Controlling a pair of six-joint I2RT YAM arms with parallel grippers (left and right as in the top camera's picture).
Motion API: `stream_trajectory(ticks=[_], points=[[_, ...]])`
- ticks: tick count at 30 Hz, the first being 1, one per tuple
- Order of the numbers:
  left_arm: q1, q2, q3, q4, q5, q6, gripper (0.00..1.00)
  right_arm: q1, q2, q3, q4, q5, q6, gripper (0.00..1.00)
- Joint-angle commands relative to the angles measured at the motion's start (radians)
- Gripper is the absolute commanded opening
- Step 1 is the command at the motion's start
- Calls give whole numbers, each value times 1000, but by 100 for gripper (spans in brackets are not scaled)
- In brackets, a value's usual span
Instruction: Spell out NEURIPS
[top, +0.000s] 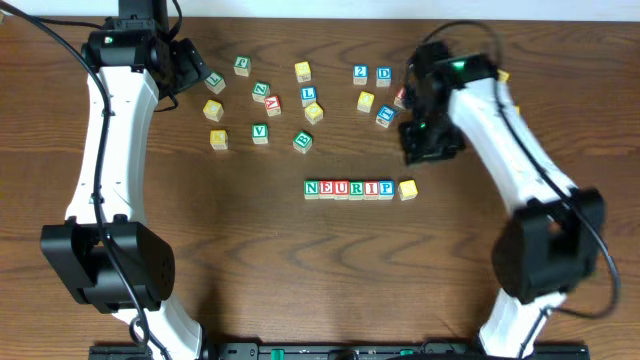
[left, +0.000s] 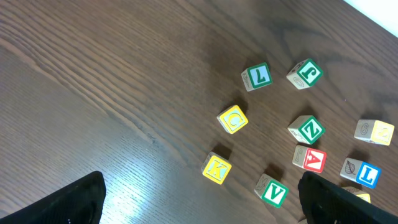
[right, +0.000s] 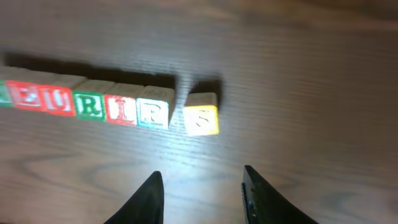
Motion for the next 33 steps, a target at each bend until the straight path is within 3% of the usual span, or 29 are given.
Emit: stream_trajectory(ticks=[1, 7, 17, 33], points=[[2, 8, -4, -3, -13, 6, 98, -44, -84, 22, -13, 30, 4, 33], [2, 8, -4, -3, -13, 6, 98, -81, -85, -57, 25, 39, 8, 28], [2, 8, -4, -3, -13, 6, 98, -87, -84, -330, 292, -3, 43, 16], [2, 8, -4, -3, -13, 6, 98, -60, -82, -511, 507, -34, 61, 11]])
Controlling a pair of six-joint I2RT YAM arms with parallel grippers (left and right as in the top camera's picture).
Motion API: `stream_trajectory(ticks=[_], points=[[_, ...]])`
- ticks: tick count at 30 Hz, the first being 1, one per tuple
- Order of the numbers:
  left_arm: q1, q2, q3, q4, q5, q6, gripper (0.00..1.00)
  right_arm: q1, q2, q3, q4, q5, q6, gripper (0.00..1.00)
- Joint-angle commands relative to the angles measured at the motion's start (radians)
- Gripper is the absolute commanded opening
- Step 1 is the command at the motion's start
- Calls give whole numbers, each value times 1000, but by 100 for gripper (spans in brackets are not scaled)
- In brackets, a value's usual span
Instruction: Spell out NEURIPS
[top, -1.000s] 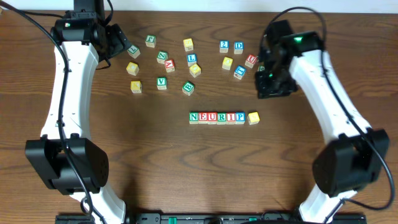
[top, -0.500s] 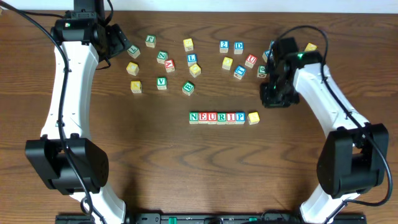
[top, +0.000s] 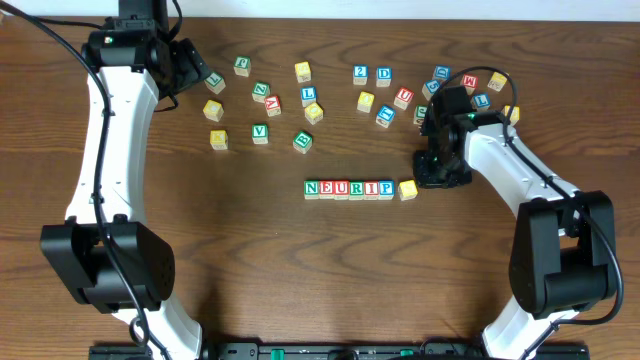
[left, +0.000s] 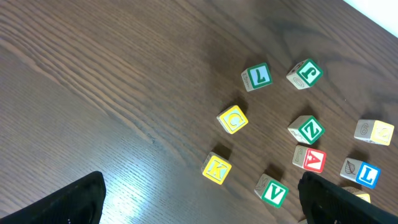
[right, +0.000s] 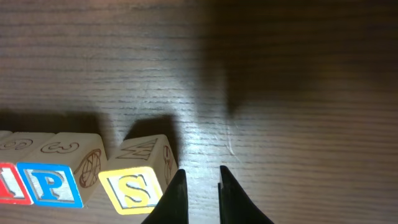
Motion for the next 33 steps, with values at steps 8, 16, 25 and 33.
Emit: stream_trajectory(ticks=[8, 16, 25, 33], points=[[2, 8, -3, -3, -13, 6, 98, 32, 4, -34, 24, -43, 33, 11], [2, 8, -3, -3, -13, 6, 98, 34, 5, -34, 24, -66, 51, 11], [2, 8, -3, -3, -13, 6, 98, 34, 5, -34, 34, -96, 67, 9], [2, 8, -3, -3, -13, 6, 98, 34, 5, -34, 34, -106, 67, 8]])
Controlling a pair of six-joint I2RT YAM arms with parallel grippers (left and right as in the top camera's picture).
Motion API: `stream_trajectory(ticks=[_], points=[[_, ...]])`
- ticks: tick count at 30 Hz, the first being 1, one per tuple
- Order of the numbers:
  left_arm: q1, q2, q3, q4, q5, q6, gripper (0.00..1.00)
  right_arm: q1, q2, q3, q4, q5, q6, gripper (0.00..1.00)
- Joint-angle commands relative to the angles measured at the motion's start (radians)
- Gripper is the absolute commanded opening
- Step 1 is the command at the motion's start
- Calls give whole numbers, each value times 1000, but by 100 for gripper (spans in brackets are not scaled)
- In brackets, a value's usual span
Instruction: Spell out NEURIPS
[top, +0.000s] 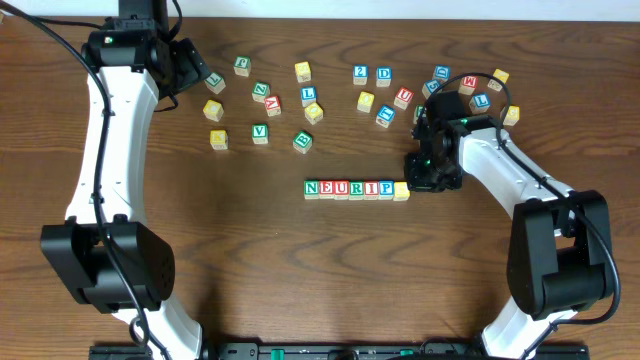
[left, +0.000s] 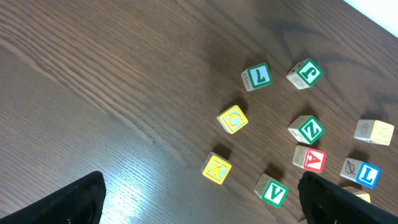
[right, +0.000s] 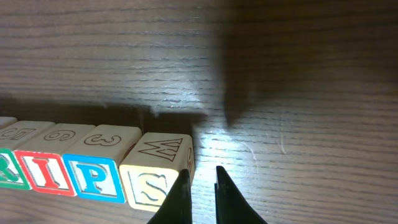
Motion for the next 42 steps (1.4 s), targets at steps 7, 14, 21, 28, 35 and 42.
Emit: stream_trajectory(ticks=[7, 14, 21, 28, 35, 42], points=[[2, 8, -4, -3, -13, 6, 98, 22, 5, -7, 9, -13, 16, 8], [2, 8, -4, -3, -13, 6, 98, 22, 5, -6, 10, -13, 15, 9], [2, 8, -4, -3, -13, 6, 98, 17, 3, 21, 6, -12, 14, 11], [2, 8, -4, -3, -13, 6, 98, 17, -1, 67, -13, -12, 2, 13], [2, 8, -4, -3, -13, 6, 98, 13, -5, 103, -57, -10, -5, 12], [2, 8, -4, -3, -13, 6, 98, 33, -6, 105, -133, -89, -31, 1]])
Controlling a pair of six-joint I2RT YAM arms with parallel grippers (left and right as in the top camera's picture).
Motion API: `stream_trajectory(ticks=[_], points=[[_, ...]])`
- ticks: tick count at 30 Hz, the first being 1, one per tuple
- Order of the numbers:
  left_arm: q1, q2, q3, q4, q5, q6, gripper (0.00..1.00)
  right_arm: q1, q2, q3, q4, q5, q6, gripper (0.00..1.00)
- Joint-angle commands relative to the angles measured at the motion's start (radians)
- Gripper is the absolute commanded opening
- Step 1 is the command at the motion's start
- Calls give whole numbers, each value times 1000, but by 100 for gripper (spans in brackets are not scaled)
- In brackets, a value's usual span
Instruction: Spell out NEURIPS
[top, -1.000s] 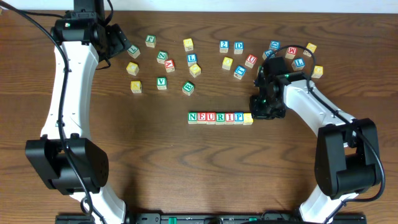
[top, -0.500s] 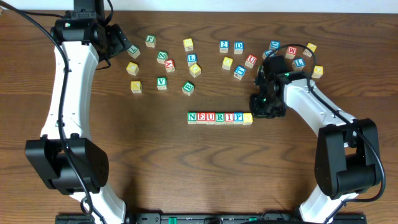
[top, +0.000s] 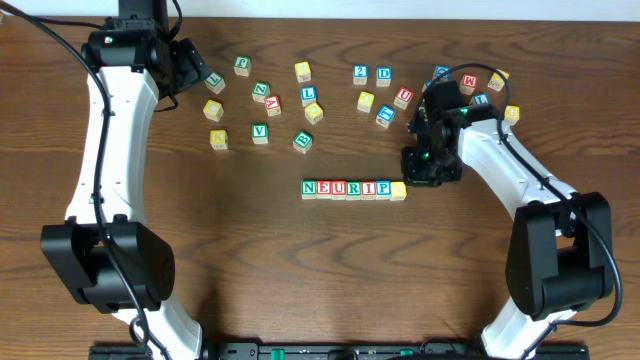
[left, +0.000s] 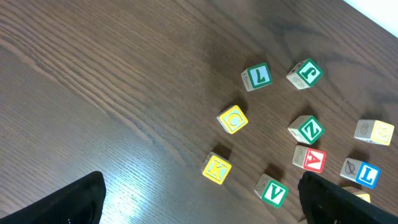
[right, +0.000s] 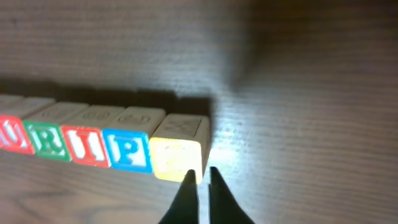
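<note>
A row of letter blocks (top: 347, 189) reads N E U R I P at the table's middle, with the yellow S block (top: 399, 189) flush against its right end. In the right wrist view the yellow S block (right: 176, 156) touches the blue P block (right: 128, 149). My right gripper (right: 199, 176) is shut and empty, its tips at the S block's right edge. It shows overhead as the right gripper (top: 420, 170). My left gripper (left: 199, 202) hangs open over the far left corner, holding nothing.
Loose letter blocks lie scattered along the back: K (left: 217, 168), C (left: 233, 119), V (left: 273, 191), Z (left: 307, 129), A (left: 311, 159) on the left, and several more near the right arm's elbow (top: 470, 80).
The block row with the S has shifted slightly left. My right gripper has followed it, tips still together at the S block's right edge. The left arm has not moved.
The S block stood a small gap right of the NEURIP row with my right gripper open and raised. Then the gripper was low and nearly shut beside the skewed S. Then the S touched the P, and now sits squarely in line.
</note>
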Motion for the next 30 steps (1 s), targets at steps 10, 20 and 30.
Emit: stream_trajectory(ticks=[10, 20, 30], points=[[2, 8, -3, -3, -13, 6, 98, 62, -6, 18, -91, -42, -34, 1], [2, 8, -3, -3, -13, 6, 97, 119, -6, -31, -49, 50, -16, 1], [2, 8, -3, -3, -13, 6, 98, 137, -6, -92, 38, 119, -13, 1]])
